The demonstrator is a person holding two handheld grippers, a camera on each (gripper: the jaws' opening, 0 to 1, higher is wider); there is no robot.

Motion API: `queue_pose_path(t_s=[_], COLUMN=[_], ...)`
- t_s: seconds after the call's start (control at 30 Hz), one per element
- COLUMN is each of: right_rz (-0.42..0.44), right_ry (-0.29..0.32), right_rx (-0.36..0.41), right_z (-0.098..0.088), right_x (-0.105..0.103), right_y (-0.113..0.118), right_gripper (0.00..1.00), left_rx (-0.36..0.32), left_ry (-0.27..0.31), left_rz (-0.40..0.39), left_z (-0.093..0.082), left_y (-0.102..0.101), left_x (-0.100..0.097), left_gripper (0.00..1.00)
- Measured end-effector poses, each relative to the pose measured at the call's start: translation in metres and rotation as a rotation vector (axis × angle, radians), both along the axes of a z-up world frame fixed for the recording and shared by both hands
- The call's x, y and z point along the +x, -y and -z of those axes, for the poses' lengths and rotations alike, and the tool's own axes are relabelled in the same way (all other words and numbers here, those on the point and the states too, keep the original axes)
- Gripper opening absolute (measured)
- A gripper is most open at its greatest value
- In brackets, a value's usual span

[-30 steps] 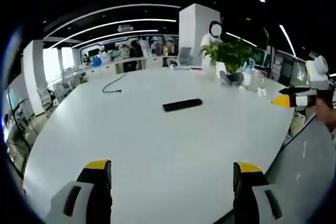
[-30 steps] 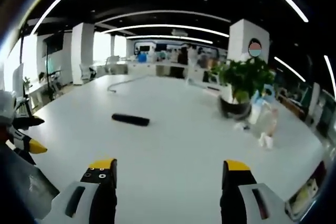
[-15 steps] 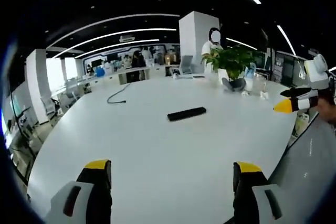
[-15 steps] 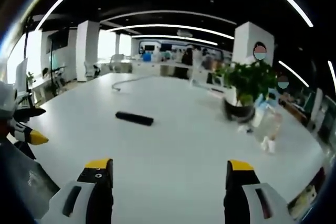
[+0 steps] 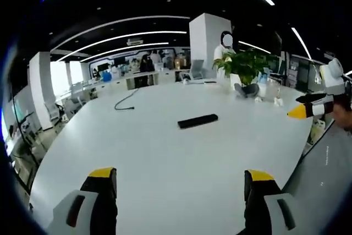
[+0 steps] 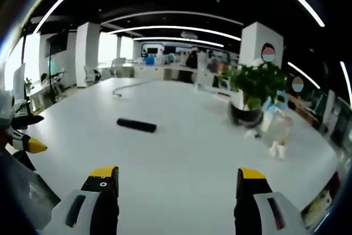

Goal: Press the specified remote control buttons in sequence, fully releasing each button before pressing the next.

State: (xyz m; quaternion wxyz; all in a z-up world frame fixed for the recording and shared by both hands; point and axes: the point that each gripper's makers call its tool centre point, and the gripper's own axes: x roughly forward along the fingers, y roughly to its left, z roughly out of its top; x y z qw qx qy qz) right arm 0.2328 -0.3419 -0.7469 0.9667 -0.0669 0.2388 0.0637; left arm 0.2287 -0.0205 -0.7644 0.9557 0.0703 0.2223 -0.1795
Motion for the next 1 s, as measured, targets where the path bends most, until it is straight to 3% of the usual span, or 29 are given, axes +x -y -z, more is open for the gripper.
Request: queue_pose_path(t_s=[0.37,1.0], right_rz=[-0.014,-0.02], right_ry=[-0.009,-0.028], right_rx=[-0.004,-0.021], right_z=[0.0021,0.0055], right_x=[0.0003,-0.0005], right_y=[-0.0037,-0.0047], right_gripper=[0.86,0.83], left_rx=[-0.008,-0.004], left_ry=[0.035,-0.003], left_rz=[-0.005,0.019], left_z=[-0.0066,0.0006], left_y=[-0.0018,0.0018], left_x=[0.0012,-0.0008], left_gripper=[0.97,0.98])
